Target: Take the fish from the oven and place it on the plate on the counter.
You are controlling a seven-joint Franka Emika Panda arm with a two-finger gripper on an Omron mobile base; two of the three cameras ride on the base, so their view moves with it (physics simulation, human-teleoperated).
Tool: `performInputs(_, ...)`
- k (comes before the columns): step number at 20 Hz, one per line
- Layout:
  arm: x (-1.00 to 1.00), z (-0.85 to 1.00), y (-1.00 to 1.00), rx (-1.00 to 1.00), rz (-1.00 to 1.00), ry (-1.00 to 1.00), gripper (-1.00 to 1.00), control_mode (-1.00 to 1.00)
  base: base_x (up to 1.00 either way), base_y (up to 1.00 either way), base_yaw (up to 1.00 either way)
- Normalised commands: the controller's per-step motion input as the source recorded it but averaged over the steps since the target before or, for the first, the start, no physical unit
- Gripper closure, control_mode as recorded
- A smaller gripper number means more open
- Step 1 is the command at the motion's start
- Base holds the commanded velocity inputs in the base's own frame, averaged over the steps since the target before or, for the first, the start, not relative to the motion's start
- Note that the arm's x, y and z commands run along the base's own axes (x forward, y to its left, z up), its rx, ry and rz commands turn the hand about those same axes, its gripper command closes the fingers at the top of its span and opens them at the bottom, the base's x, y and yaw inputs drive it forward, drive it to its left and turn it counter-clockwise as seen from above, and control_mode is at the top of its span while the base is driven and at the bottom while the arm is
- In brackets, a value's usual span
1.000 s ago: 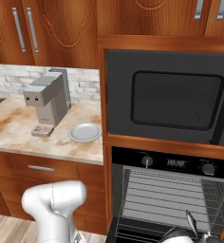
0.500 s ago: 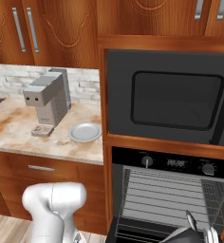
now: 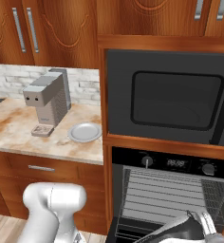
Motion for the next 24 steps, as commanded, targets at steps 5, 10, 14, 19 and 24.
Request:
performInputs(5,0.26,0.82,0.60,-0.22,0.07,-0.06,1.00,-1.00,0.00,0.00,0.00)
performInputs(10,0.76,0.24,0.53,-0.30,0.00,0.24,1.00,-1.00,0.00,0.00,0.00)
performInputs(14,0.88,0.00,0.50,-0.29,0.00,0.37,1.00,-1.00,0.00,0.00,0.00)
performInputs(19,0.72,0.00,0.26,-0.21,0.00,0.45,1.00,-1.00,0.00,0.00,0.00)
performInputs(24,0.53,0.00,0.28,-0.13,0.00,0.48,-1.00,-1.00,0.00,0.00,0.00)
